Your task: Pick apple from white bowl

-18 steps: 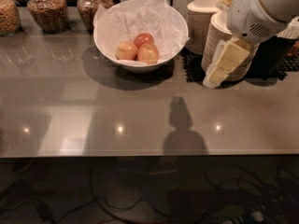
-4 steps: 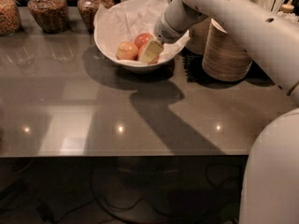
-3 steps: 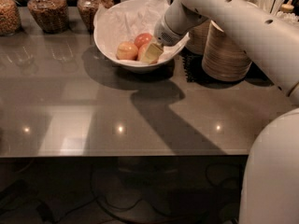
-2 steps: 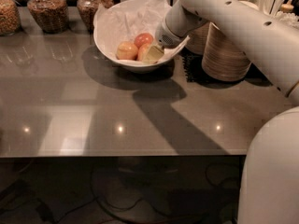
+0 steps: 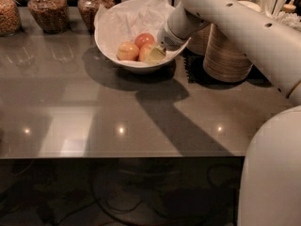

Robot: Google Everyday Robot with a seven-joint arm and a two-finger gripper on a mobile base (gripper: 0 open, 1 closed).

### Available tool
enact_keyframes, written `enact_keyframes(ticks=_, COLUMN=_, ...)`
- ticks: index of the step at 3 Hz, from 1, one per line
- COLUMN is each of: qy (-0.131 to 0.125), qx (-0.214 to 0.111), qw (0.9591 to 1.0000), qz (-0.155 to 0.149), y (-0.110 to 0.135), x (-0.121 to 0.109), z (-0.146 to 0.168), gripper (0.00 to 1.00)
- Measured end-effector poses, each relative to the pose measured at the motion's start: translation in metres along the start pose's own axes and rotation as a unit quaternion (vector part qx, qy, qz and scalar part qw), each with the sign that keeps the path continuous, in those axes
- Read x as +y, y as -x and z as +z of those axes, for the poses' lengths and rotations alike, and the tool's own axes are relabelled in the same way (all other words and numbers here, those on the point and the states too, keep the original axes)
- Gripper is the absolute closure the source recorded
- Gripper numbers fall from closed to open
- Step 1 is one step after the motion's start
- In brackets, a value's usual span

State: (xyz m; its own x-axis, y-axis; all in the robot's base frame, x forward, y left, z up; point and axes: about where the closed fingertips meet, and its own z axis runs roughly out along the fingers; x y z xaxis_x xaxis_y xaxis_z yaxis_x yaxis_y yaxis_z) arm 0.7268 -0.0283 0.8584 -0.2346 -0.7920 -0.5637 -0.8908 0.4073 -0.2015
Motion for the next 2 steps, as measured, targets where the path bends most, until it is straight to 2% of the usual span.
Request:
enact_keyframes(ticks=1, qy=-0.007, qx=-0.007, qw=0.9999, qz=-0.005, y=0.003, x=-0.004, z=-0.007, gripper=0.83)
enact_keyframes(ticks=2, qy=-0.02, qx=-0.024, qw=0.9994, qz=-0.018, y=0.009, x=-0.009, z=-0.022, gripper=1.0)
